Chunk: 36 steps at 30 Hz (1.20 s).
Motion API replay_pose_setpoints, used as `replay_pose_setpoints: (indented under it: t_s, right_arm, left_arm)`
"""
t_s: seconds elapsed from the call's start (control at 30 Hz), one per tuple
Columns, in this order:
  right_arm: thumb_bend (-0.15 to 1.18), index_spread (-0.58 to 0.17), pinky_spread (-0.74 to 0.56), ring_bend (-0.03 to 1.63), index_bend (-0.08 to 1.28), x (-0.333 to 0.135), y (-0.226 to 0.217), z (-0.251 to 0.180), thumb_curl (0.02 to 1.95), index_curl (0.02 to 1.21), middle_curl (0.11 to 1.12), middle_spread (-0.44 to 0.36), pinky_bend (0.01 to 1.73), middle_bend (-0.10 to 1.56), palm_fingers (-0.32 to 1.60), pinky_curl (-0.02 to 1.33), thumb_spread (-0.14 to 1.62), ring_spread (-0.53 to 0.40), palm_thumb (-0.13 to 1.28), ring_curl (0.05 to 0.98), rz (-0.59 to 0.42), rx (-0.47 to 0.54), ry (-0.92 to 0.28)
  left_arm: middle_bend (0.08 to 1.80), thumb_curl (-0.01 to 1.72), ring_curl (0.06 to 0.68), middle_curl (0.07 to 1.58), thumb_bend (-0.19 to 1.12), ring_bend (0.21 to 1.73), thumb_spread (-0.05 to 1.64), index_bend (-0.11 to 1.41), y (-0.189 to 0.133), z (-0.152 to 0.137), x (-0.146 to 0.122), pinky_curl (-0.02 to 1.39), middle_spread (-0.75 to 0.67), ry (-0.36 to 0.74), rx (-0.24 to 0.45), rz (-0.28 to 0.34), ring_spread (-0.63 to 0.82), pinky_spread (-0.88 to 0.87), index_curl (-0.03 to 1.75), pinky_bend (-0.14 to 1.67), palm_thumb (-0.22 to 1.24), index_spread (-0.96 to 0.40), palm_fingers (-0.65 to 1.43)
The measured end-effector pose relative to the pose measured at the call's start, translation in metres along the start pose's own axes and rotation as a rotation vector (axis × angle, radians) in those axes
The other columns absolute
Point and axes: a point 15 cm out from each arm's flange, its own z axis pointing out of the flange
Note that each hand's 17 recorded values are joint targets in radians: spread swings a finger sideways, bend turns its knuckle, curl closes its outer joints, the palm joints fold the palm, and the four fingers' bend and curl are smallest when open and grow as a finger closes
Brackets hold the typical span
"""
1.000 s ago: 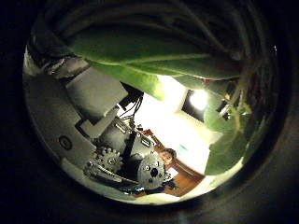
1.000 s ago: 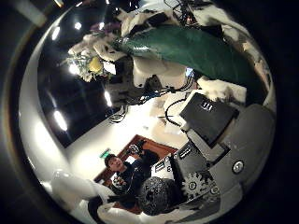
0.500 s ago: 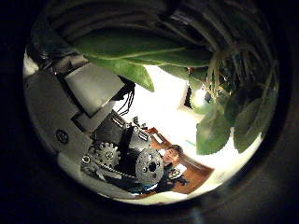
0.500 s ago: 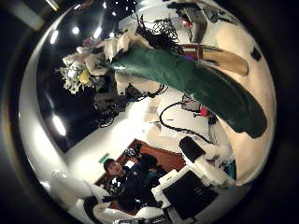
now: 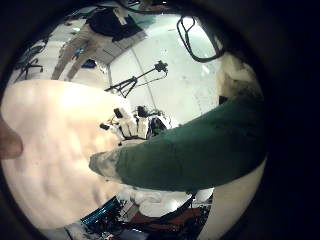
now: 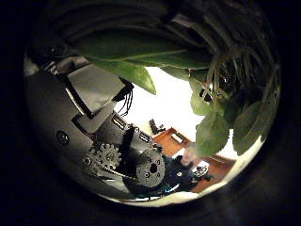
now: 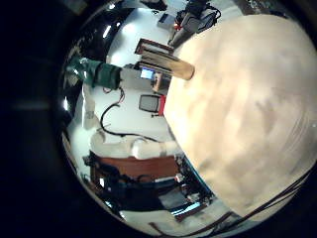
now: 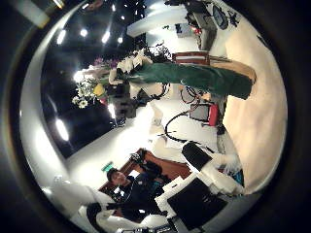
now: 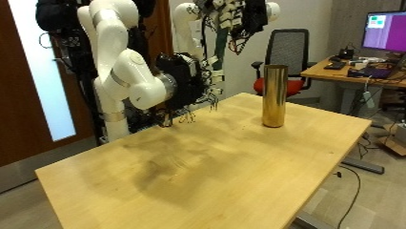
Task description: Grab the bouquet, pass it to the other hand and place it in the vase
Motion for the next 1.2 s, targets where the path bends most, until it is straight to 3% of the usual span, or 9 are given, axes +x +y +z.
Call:
replay_pose_setpoints:
  t_s: [0.43, 0.67, 0.87, 1.2]
  right_arm:
    - [-0.03, -0.454, 0.35, 0.30, 0.13, 0.007, 0.007, -0.012, 0.40, 0.16, 0.21, 0.066, 0.42, 0.16, -0.11, 0.35, 0.91, 0.175, 0.73, 0.252, 0.017, 0.035, -0.006]
    - [-0.03, -0.447, 0.35, 0.29, 0.14, 0.008, 0.009, -0.019, 0.39, 0.17, 0.20, 0.058, 0.41, 0.16, -0.09, 0.34, 0.91, 0.170, 0.73, 0.254, 0.017, 0.052, -0.003]
    - [-0.03, -0.442, 0.34, 0.28, 0.14, 0.010, 0.013, -0.025, 0.39, 0.18, 0.21, 0.049, 0.41, 0.16, -0.09, 0.33, 0.92, 0.159, 0.73, 0.257, 0.013, 0.068, -0.005]
    - [-0.03, -0.429, 0.34, 0.27, 0.15, 0.014, 0.018, -0.030, 0.39, 0.21, 0.22, 0.040, 0.39, 0.16, -0.07, 0.33, 0.92, 0.156, 0.74, 0.261, 0.014, 0.086, -0.009]
  left_arm:
    - [1.04, 0.89, 0.585, 1.08, -0.02, 1.46, 0.25, 0.37, 0.014, -0.091, 0.089, 0.74, -0.55, -0.205, 0.229, 0.163, -0.41, -0.54, 1.41, 1.20, 1.11, -0.74, 1.05]
    - [1.03, 0.90, 0.585, 1.08, -0.02, 1.45, 0.24, 0.34, 0.035, -0.138, 0.108, 0.75, -0.56, -0.264, 0.351, 0.188, -0.41, -0.55, 1.44, 1.18, 1.10, -0.72, 1.06]
    - [1.02, 0.90, 0.586, 1.08, -0.02, 1.45, 0.23, 0.33, 0.042, -0.166, 0.098, 0.76, -0.57, -0.276, 0.409, 0.182, -0.41, -0.56, 1.46, 1.16, 1.10, -0.71, 1.07]
    - [1.01, 0.91, 0.586, 1.08, -0.02, 1.44, 0.23, 0.32, 0.041, -0.186, 0.061, 0.78, -0.57, -0.275, 0.418, 0.149, -0.42, -0.57, 1.48, 1.14, 1.10, -0.68, 1.07]
